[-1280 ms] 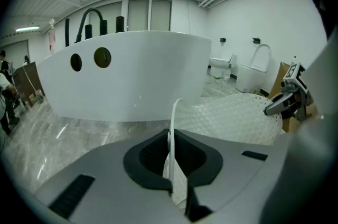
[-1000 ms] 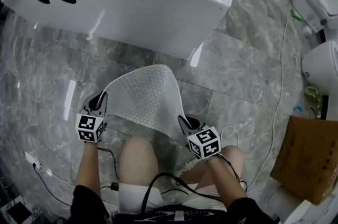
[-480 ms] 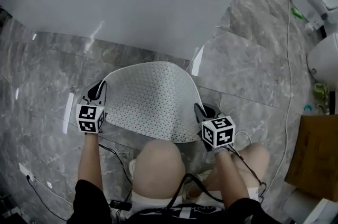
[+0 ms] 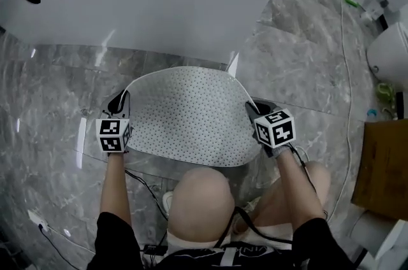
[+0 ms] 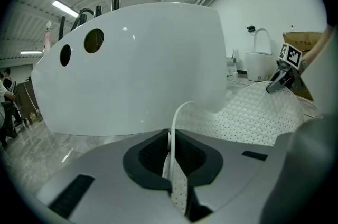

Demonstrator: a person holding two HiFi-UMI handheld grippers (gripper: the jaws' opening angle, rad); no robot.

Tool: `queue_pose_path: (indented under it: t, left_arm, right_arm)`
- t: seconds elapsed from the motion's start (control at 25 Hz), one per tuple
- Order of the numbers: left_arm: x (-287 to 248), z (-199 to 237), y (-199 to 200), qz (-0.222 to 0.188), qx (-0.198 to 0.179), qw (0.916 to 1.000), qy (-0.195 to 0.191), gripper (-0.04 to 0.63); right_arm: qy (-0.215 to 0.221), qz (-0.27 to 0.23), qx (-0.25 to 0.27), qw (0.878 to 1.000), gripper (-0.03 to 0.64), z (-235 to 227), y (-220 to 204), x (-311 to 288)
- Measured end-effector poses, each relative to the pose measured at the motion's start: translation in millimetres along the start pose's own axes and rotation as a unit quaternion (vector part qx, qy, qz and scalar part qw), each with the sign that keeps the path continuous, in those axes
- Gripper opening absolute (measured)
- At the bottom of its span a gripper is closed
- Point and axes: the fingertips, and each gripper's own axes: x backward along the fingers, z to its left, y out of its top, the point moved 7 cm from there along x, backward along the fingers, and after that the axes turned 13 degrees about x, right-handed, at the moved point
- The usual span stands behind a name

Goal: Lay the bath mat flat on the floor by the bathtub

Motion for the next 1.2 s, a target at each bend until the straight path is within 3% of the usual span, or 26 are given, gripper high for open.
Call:
queue_pose_path:
  t: [0.16,0.36,0.48,0.64,0.8,1.0,1.2]
  left_arm:
    - [-4.9,-0.1,0.6,0.004,0.004,0.9999,-0.01,0.028]
    - [-14.4,4.2,-8.8,0.004,0.004,0.9999,-0.014,0.029]
    - [-23.2,7.9,-17.0,0.004,-0.008,0.9999,-0.014,0.029]
    - [-35.7,12.6,-26.9,0.0,-0.031,0.9995,-0.005,0.029]
    - [-48.8,12.4,-31.6,0.002,-0.045,0.999,0.005,0.029]
    - [-60.9,18.8,-37.7,0.005,-0.066,0.9975,0.026,0.032]
    - [-66.6,17.6,-45.4,0.008,-0.077,0.9959,0.045,0.066]
  right_arm:
    - [0.084,0.048,0.138,0.986,0.029,10.9,27.2,-1.5]
    - [0.106,0.061,0.179,0.976,0.029,18.3,30.2,-18.7]
    - [0.068,0.067,0.176,0.98,0.029,5.6,16.4,-29.6]
    - [-0.012,0.063,0.146,0.987,0.029,-7.2,-10.2,-42.4]
    - [-0.062,0.063,0.107,0.99,0.029,-10.8,-32.6,-57.8]
    - [-0.091,0.055,0.068,0.992,0.029,-26.0,-53.9,-72.1]
    - [-0.106,0.061,0.072,0.99,0.031,-29.5,-63.4,-82.4]
